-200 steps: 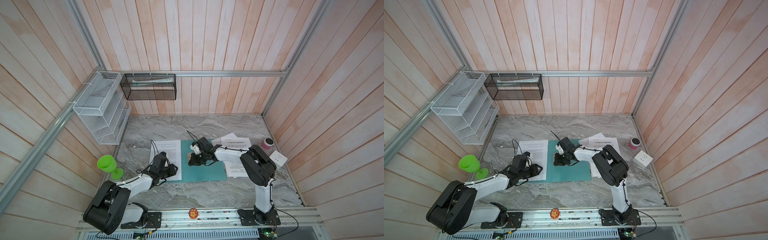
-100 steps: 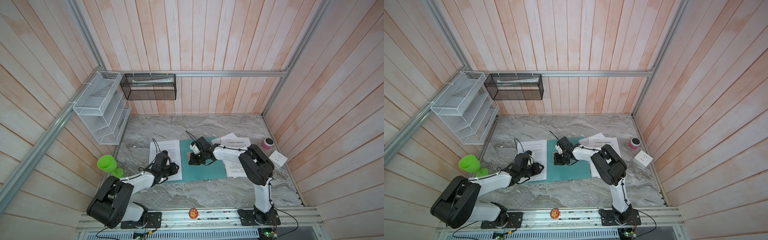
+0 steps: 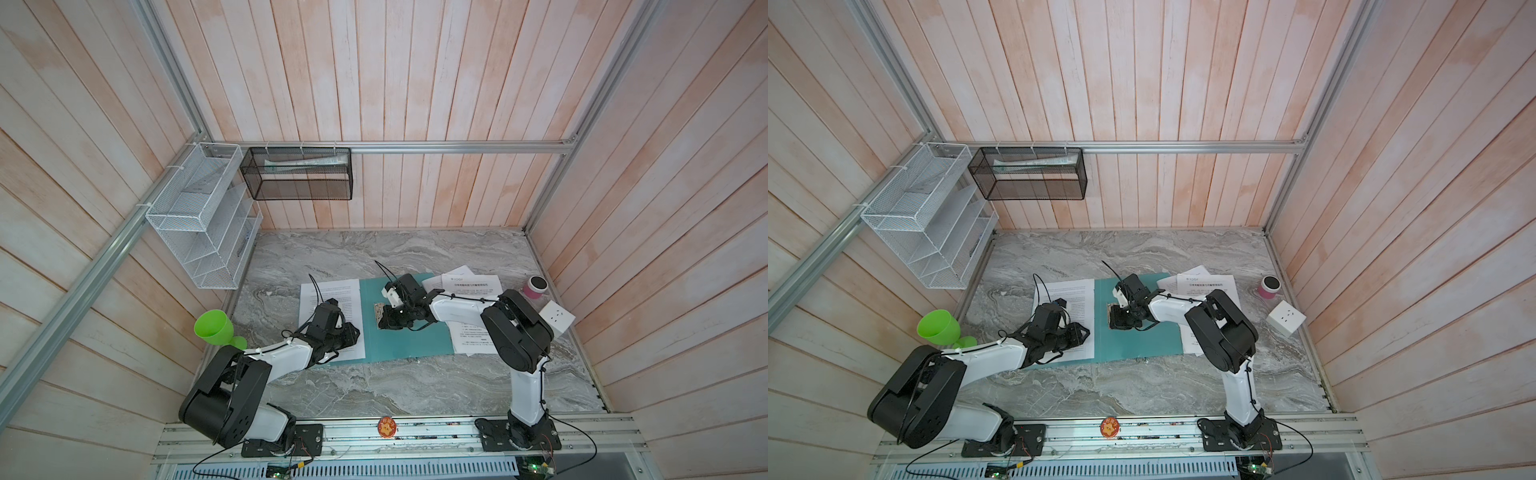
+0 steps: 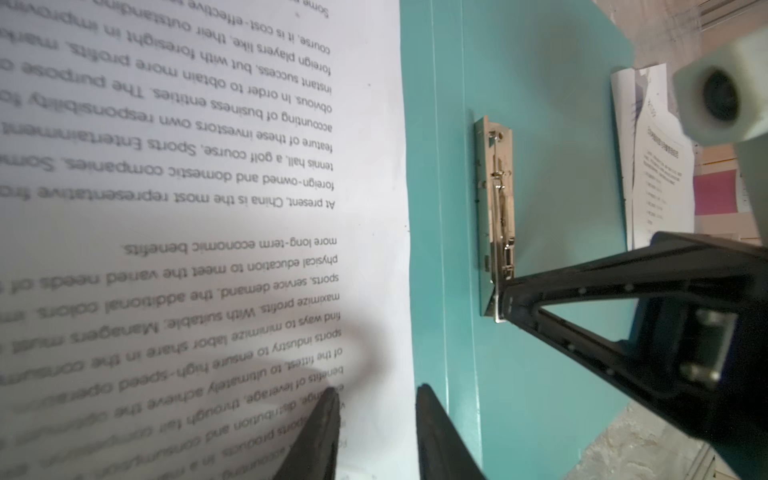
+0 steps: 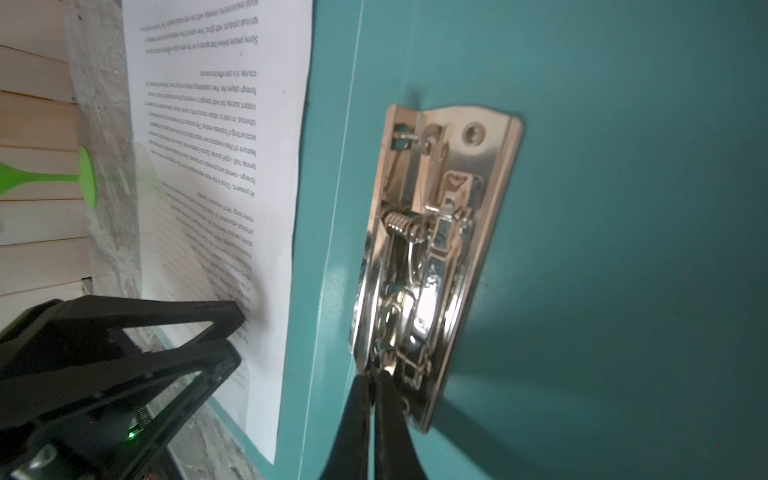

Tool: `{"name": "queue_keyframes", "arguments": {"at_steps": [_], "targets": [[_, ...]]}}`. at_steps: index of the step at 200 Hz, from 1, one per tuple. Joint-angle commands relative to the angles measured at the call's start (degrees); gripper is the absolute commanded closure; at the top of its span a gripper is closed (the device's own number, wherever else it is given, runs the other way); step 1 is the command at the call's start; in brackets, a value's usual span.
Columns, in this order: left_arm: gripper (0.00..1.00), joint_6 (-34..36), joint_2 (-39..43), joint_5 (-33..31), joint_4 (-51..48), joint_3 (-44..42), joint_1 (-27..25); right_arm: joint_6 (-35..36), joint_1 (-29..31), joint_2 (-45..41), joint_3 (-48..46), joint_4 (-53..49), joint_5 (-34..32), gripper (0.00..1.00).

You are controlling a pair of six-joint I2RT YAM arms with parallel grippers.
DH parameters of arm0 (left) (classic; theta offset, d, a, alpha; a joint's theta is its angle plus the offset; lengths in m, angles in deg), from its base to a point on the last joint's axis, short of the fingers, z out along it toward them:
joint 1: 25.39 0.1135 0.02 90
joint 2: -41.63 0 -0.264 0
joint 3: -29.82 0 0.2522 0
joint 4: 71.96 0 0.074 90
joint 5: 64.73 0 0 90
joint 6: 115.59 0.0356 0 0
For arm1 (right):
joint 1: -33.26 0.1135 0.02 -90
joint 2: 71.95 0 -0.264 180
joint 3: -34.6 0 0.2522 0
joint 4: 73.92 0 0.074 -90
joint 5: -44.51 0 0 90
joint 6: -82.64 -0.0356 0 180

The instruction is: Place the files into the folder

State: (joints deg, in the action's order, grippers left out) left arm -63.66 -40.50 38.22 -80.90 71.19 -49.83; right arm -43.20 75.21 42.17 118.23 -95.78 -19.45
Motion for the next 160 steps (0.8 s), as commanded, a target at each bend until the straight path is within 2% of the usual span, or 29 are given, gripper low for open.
{"name": "queue_keyframes", "arguments": {"at_steps": [1,15,23,37,44,71,95,123,137,160], "targets": [[0.65,-0.48,-2.67,-3.87,-9.54,-1.28,0.1,-4.12,-3.23,-1.37,-0.87,4.14,6.32,1.0],[0.65,-0.51,-2.87,-3.9,-9.57,-1.18,0.1,-7.93,-4.5,-2.04,-0.87,10.81,13.79,1.0],[0.65,-0.52,-2.71,-3.86,-9.48,-1.25,0.1,-9.81,-5.15,-2.84,-1.16,13.58,15.98,0.93],[0.65,-0.44,-2.46,-3.92,-9.46,-1.29,0.06,-9.74,-5.72,-4.97,-1.49,14.26,15.78,0.78],[0.65,-0.43,-2.34,-3.82,-9.45,-1.35,0.1,-9.52,-5.98,-6.27,-2.15,14.46,15.47,0.75],[0.65,-0.26,-2.34,-3.63,-9.18,-1.25,0.1,-11.07,-7.01,-9.04,-5.47,13.97,16.58,0.75],[0.65,-0.2,-2.35,-3.85,-9.09,-1.16,0.1,-11.1,-7.15,-8.13,-7.55,12.8,18.42,0.79],[0.62,0.83,-1.31,-3.8,-9.35,-0.91,0.1,-6.87,-7.94,-7.29,-7.16,8.19,15.3,0.8],[0.54,1.73,0.07,-3.83,-10.2,-0.21,0.1,-4.45,-8.89,-8.11,-7.48,6.63,13.15,0.79],[0.42,4.2,2.26,-3.95,-13.95,3.66,0.1,2.54,-9.54,-7.81,-3.48,-1.73,5.39,0.75]]}}
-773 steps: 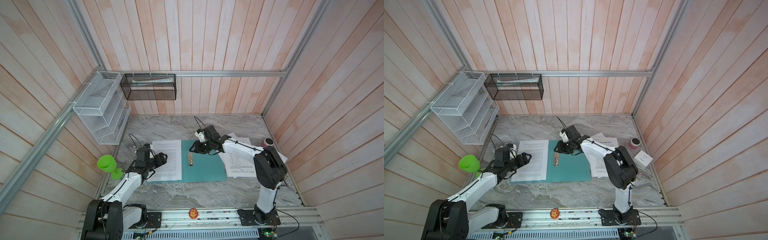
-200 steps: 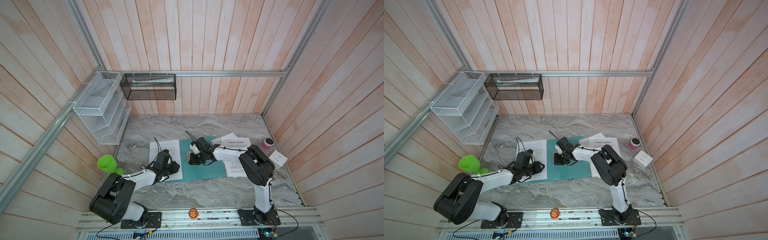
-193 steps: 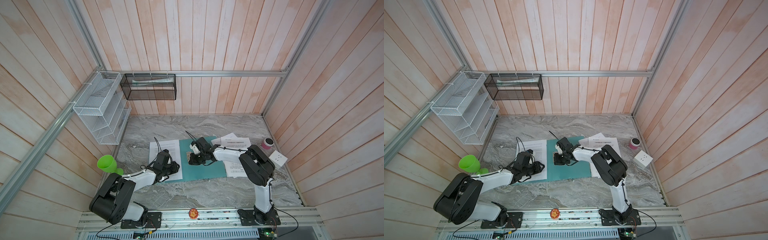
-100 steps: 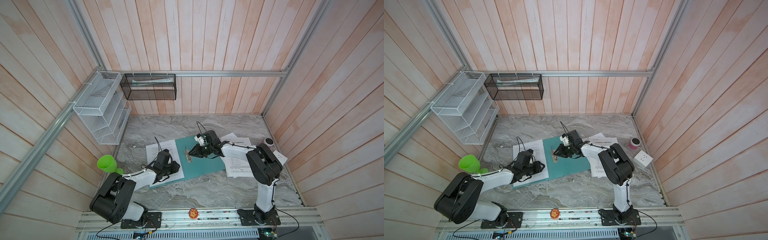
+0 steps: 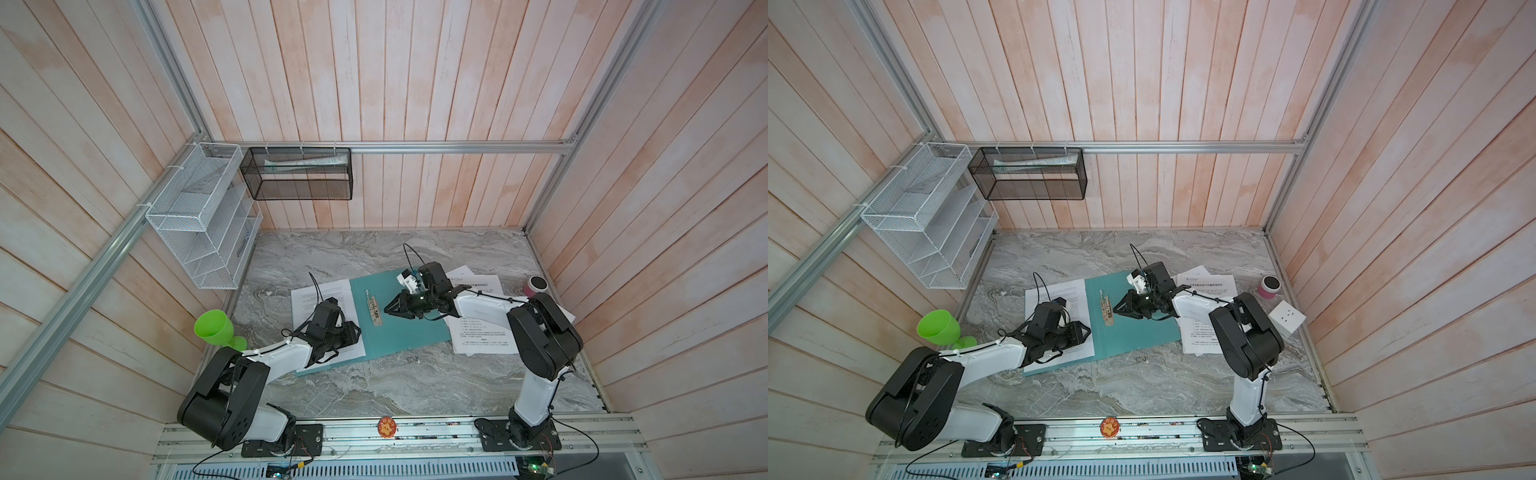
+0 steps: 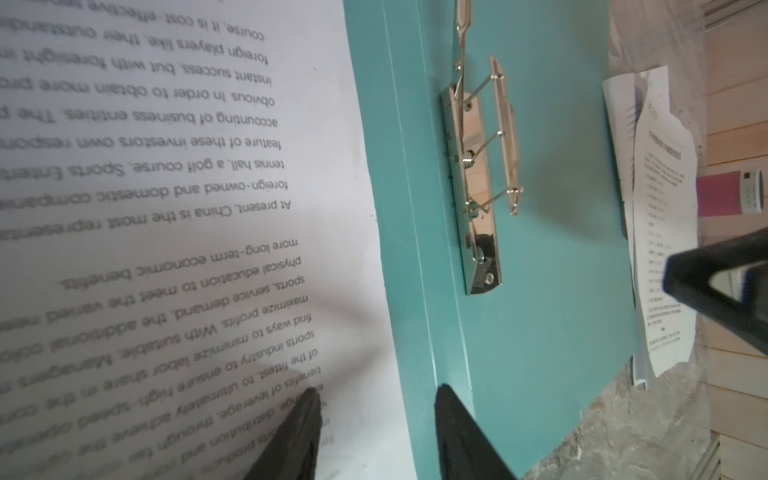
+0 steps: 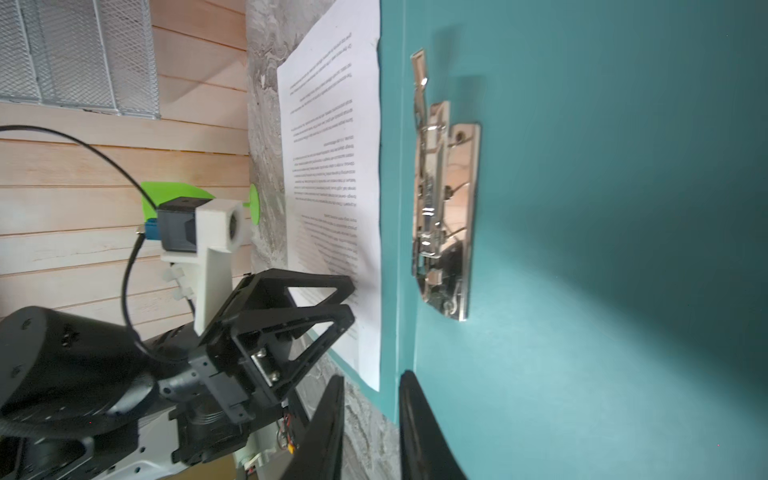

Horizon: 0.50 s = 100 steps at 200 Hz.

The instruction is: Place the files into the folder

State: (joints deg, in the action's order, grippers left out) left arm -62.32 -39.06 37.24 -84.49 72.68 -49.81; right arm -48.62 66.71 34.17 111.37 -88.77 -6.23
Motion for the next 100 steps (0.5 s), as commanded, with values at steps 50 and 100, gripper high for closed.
{"name": "queue_keyframes", "arguments": {"at_steps": [50,100], "targets": [[0.25,6.22,-3.48,-6.74,-13.7,14.0,-0.6,10.23,-5.64,-4.98,2.76,-11.92,-13.34,0.75],[0.2,6.37,-20.16,-14.66,-20.09,29.74,-7.08,9.9,-10.43,-12.63,-3.48,-10.9,-13.42,0.75]]}}
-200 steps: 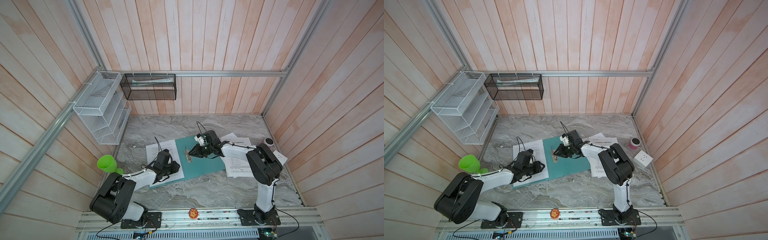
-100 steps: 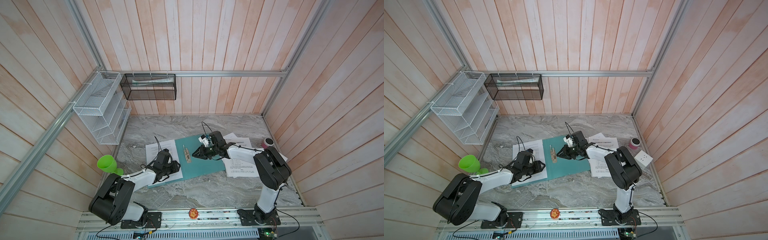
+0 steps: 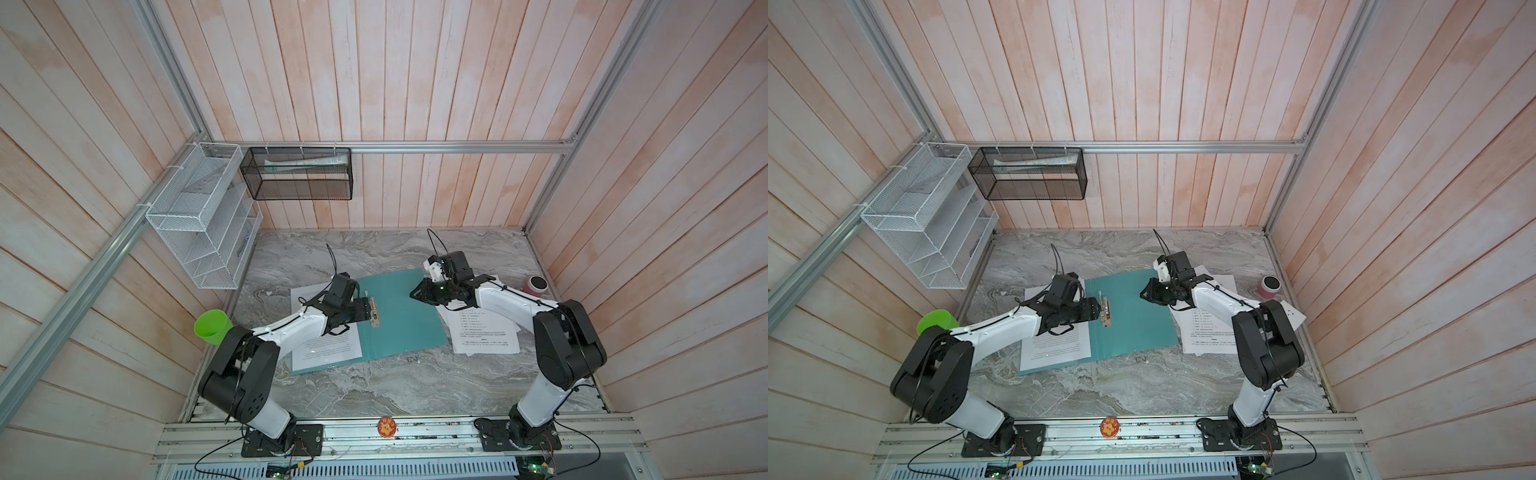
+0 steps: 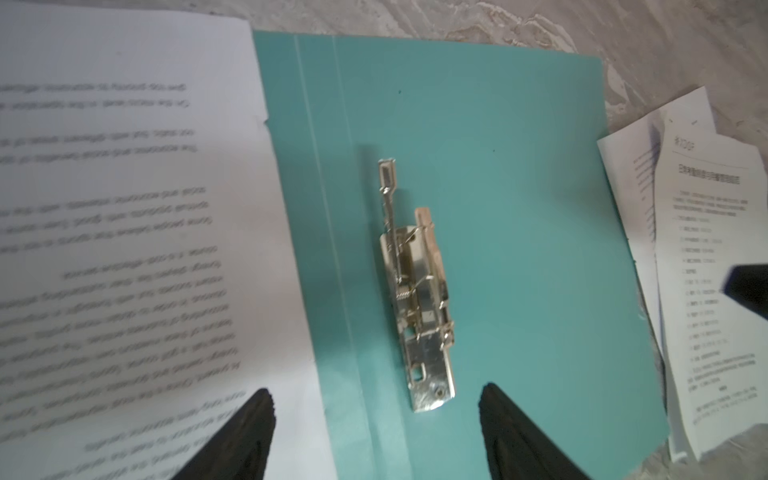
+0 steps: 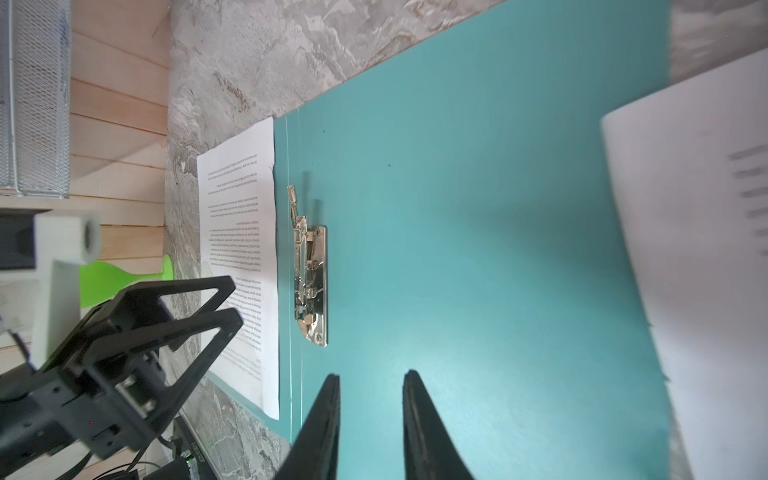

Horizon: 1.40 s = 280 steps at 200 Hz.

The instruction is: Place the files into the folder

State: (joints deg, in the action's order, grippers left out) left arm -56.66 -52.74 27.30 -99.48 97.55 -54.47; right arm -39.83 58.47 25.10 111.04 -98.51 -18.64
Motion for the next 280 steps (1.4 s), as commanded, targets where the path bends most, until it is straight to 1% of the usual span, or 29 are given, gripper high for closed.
{"name": "queue_keyframes", "arguments": {"at_steps": [1,22,50,86,124,159,191,200,210,215,224,231,239,248,260,269,275,280], "targets": [[0.2,0.69,-6.77,-4.82,-5.2,5.2,-2.54,1.1,-2.32,-3.81,-3.34,-1.09,-0.96,0.75],[0.2,-0.45,-11.99,-5.69,-7.56,9.53,-3.52,0.75,-5.27,-7.59,-5.94,-0.41,-0.44,0.75],[0.22,-0.78,-14.5,-5.91,-6.6,10.46,-4.17,0.3,-8.06,-11.76,-8.47,0.93,0.62,0.75],[0.3,2.32,-14.61,-9.5,-6.21,10.62,-6.68,0.75,-9.66,-13.47,-9.9,1.06,1.97,0.76],[0.4,3.82,-14.17,-10.85,-5.0,9.6,-7.51,-0.78,-9.83,-13.65,-12.07,2.68,3.23,0.77],[0.47,4.8,-13.06,-11.84,-4.31,8.72,-8.09,-2.42,-9.74,-14.31,-14.39,4.75,3.98,0.79],[0.52,6.49,-12.38,-14.26,-4.71,8.43,-9.87,-2.6,-9.75,-13.83,-15.19,4.67,4.0,0.79],[0.55,7.34,-12.18,-14.95,-4.79,8.26,-10.5,-2.43,-9.78,-13.82,-15.38,4.34,3.55,0.79],[0.55,7.71,-12.05,-15.85,-5.02,8.01,-10.99,-2.17,-9.81,-13.91,-15.47,4.0,2.47,0.79],[0.55,7.79,-11.92,-16.18,-5.18,7.91,-11.07,-2.08,-9.9,-13.91,-15.5,3.85,1.53,0.79],[0.51,7.76,-11.73,-17.58,-6.25,7.8,-11.09,-1.46,-10.36,-13.96,-15.07,2.91,-0.35,0.78],[0.48,7.61,-11.25,-19.4,-7.68,7.81,-11.09,-0.83,-11.04,-13.89,-14.52,1.71,-3.07,0.77],[0.41,7.56,-10.2,-21.39,-9.65,7.9,-11.13,-0.18,-11.98,-14.1,-14.01,0.2,-7.24,0.74],[0.33,7.83,-8.4,-22.75,-11.31,7.86,-11.09,0.99,-13.17,-14.62,-14.13,-0.02,-11.13,0.69],[0.26,8.38,-5.41,-23.68,-13.23,8.17,-11.1,2.68,-15.57,-16.05,-14.45,-0.06,-14.85,0.61],[0.23,9.01,-3.06,-23.29,-14.59,9.21,-11.09,3.62,-17.7,-17.42,-14.89,-0.18,-17.62,0.51],[0.22,9.43,-1.65,-22.3,-15.37,10.22,-11.1,3.29,-19.19,-18.32,-15.03,-0.61,-20.87,0.47],[0.22,9.78,-0.64,-21.25,-15.7,11.15,-11.2,3.45,-20.63,-18.98,-15.19,-0.57,-22.93,0.47]]}}
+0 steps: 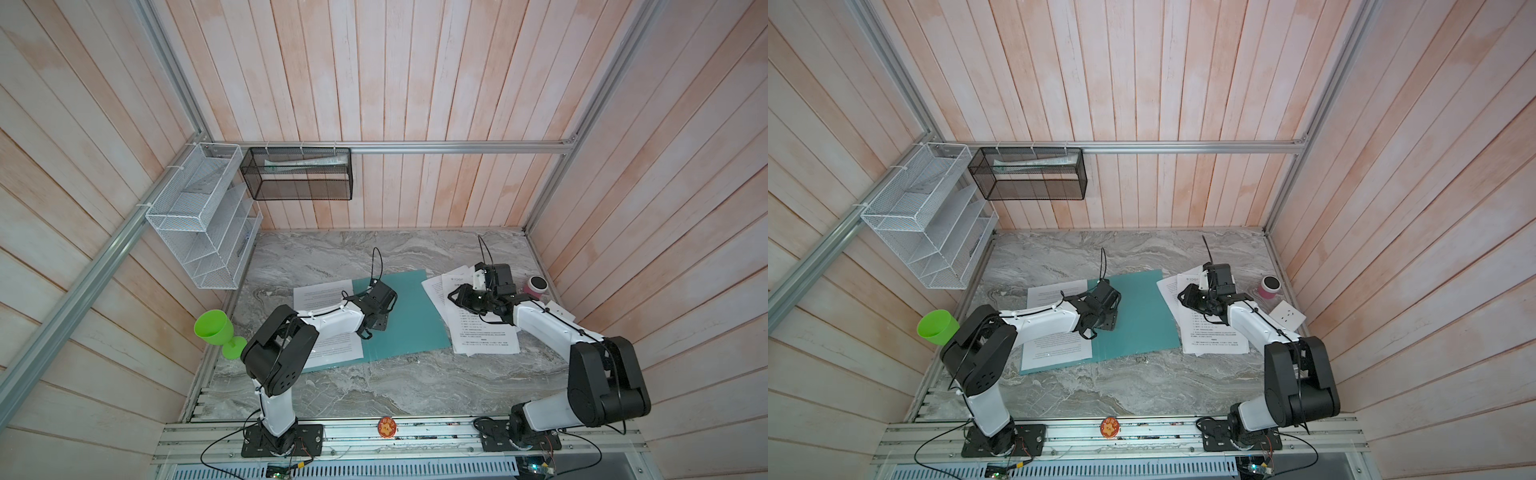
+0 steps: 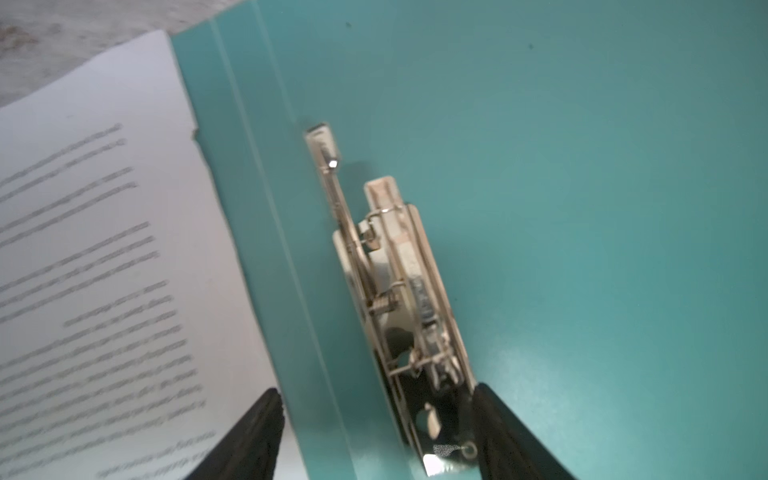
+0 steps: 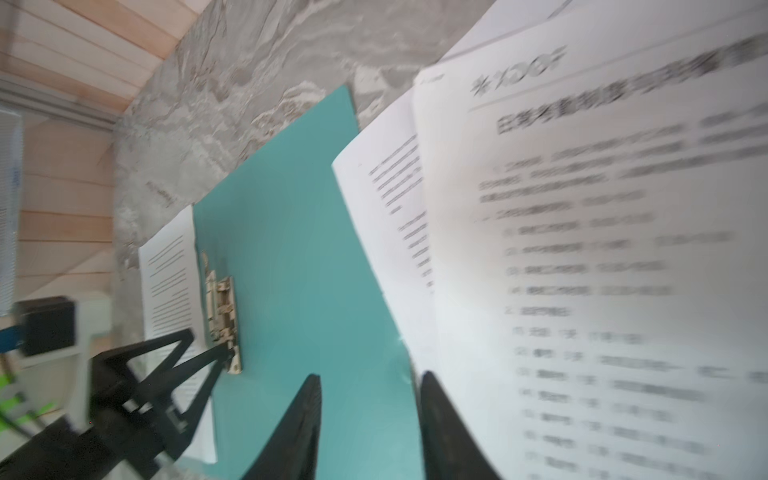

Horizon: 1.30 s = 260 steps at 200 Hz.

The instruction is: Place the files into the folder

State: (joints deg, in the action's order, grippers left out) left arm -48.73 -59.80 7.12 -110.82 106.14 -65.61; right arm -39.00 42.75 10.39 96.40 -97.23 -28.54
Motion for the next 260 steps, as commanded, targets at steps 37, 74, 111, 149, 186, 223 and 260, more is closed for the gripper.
{"name": "queue_keyframes", "arguments": {"at_steps": [37,74,111,149,186,223,260], "targets": [[0.21,1.62,4.93,17.71,4.26,10.83,-1.15,6.44,-17.23,-1.04,2.17,-4.86,-9.89,0.45],[0.22,0.69,-10.5,29.19,8.4,25.5,-2.57,9.48,-22.12,1.94,3.59,-5.4,-6.02,0.4],[0.23,-1.38,-19.93,35.08,11.2,33.98,-2.66,8.61,-28.79,5.83,0.35,1.33,5.35,0.4],[0.25,-2.42,-26.15,38.23,12.48,38.18,-2.59,7.12,-29.58,9.23,-1.21,6.62,8.69,0.45],[0.26,-4.15,-29.4,40.72,14.08,38.75,-2.62,7.72,-30.05,14.28,1.32,6.73,10.61,0.5],[0.27,-5.36,-31.34,43.07,15.63,38.6,-2.49,8.11,-30.59,16.95,1.59,7.83,13.94,0.5],[0.29,-5.87,-33.41,45.22,16.14,39.51,-2.0,8.41,-30.59,16.89,0.35,8.71,16.89,0.51]]}}
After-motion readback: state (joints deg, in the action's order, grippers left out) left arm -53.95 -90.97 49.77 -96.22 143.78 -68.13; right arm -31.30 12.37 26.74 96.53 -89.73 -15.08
